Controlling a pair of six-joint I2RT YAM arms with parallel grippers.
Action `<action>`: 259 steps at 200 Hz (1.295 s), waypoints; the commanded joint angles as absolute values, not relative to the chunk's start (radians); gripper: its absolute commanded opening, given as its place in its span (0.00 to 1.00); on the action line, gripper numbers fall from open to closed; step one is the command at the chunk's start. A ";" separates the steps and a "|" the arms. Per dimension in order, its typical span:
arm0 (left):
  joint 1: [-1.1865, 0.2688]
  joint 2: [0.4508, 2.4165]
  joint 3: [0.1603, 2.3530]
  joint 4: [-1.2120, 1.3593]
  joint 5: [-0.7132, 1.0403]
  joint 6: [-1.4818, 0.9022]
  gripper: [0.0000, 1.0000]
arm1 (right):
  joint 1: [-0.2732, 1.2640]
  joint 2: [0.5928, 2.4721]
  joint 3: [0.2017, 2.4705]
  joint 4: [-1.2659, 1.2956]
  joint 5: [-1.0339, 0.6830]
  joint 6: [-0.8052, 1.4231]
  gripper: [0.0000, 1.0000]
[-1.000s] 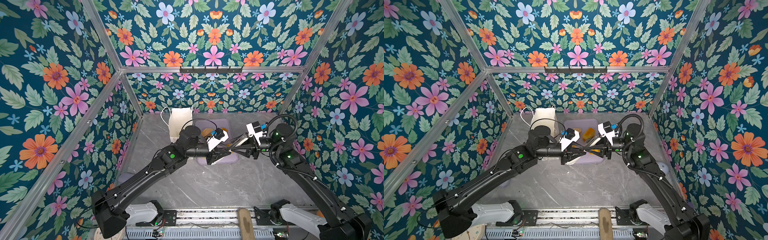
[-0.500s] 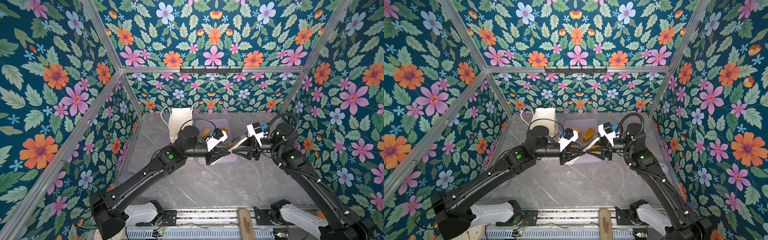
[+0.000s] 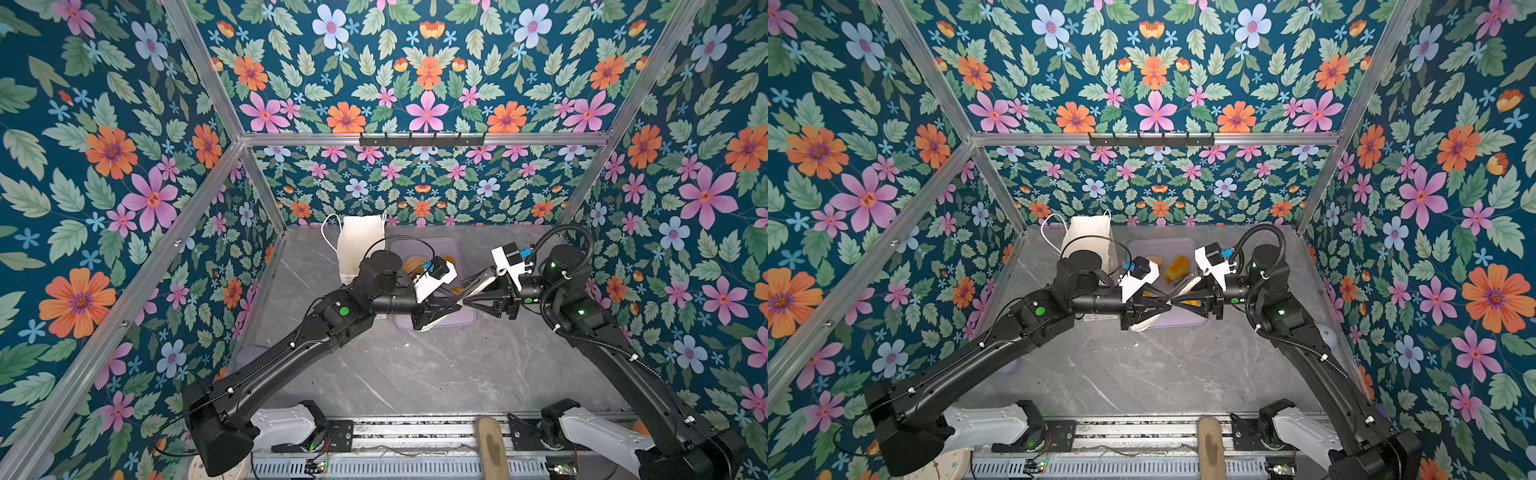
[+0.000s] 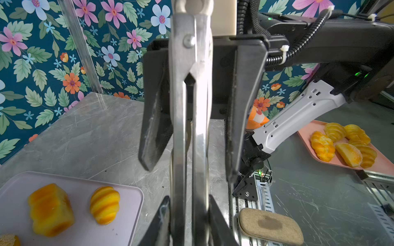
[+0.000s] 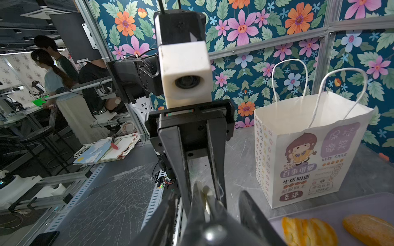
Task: Place the fake bread into the paper bag
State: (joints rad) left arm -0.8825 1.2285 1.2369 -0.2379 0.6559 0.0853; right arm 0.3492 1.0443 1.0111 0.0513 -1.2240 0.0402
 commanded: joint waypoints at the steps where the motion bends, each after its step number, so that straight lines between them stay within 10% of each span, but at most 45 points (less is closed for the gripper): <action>1: -0.883 1.230 1.244 -0.206 0.677 0.083 0.28 | 0.350 1.043 1.018 0.035 -1.258 0.001 0.42; 218: -0.882 1.230 1.251 -0.202 0.654 0.082 0.27 | 0.350 1.042 1.029 -0.007 -1.255 -0.041 0.28; 259: -0.882 1.215 1.247 -0.204 0.615 0.081 0.57 | 0.349 1.036 1.032 -0.046 -1.219 -0.080 0.07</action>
